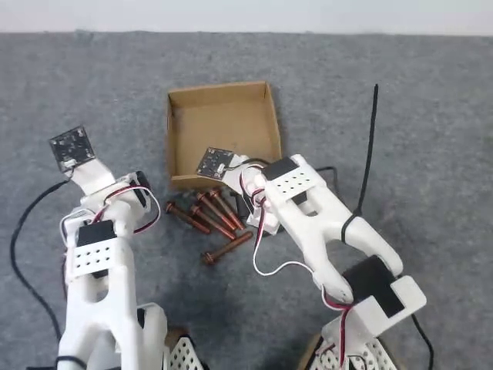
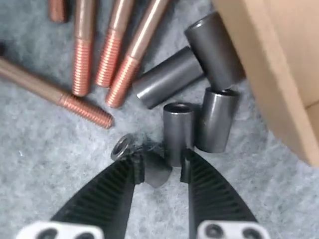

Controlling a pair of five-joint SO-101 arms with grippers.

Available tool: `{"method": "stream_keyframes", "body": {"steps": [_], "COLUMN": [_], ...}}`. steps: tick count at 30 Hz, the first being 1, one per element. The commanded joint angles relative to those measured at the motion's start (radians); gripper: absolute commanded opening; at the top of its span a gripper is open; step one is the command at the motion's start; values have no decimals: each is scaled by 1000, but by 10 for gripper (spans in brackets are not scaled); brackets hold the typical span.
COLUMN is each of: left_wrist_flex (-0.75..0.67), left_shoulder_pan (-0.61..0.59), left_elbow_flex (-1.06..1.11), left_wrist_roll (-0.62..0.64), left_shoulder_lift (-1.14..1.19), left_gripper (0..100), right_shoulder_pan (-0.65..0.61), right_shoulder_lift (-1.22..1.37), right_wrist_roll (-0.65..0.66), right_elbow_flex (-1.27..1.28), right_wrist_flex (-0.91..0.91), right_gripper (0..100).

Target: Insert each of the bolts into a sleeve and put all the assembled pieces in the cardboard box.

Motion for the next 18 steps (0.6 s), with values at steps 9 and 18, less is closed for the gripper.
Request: {"method": "stream_keyframes", "body": {"steps": [9, 18], "left_wrist_flex": [-32, -32], "left_shoulder_pan": [-5, -5], "left_elbow_flex": [-16, -16], "left_wrist_roll": [11, 11], "left_shoulder_lift": [2, 2], "left_gripper": [165, 165], "right_shoulder_pan": [8, 8], "right_shoulder_lift": [73, -58], "right_wrist_roll": [28, 29], "right_elbow_flex": [-157, -130], "right_wrist_flex": [35, 64], "right_gripper": [118, 118]}}
